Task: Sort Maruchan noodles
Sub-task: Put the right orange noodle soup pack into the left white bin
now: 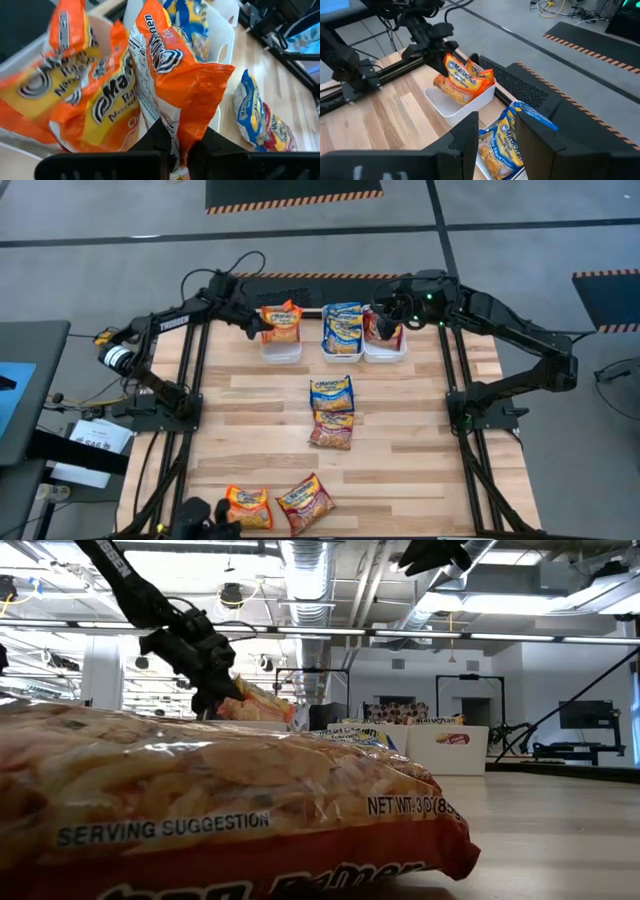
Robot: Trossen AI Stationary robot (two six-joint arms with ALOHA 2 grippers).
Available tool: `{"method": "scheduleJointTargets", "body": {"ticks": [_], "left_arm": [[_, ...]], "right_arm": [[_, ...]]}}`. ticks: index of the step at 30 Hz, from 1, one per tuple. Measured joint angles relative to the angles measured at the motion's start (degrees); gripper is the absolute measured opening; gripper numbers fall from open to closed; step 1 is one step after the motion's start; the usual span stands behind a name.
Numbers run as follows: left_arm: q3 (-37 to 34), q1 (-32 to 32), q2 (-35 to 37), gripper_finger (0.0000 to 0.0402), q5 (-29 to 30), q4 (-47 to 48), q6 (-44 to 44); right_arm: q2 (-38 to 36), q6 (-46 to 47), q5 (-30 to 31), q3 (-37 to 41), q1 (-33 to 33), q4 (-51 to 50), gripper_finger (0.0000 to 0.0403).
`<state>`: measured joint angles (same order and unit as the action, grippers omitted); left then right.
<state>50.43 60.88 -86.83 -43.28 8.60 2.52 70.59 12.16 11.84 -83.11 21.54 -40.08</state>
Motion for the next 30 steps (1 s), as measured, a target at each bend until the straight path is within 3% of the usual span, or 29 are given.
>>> {"method": "scheduleJointTargets", "body": {"ticks": [12, 20, 30], "left_arm": [[0.00, -1.44, -6.05, 0.0021, 0.10, -3.06, -1.33], [0.02, -1.26, -6.05, 0.0035, 6.92, -0.94, -4.37], [0.02, -1.79, -6.05, 0.0103, 5.45, 0.77, -3.67]], "right_arm": [[0.02, 2.74, -0.01, 0.00, -0.13, -0.15, 0.0152], [0.02, 2.81, 0.00, 0.00, -0.13, -0.16, 0.0153], [0.02, 2.78, 0.00, 0.00, 0.00, -0.15, 0.0153]]}}
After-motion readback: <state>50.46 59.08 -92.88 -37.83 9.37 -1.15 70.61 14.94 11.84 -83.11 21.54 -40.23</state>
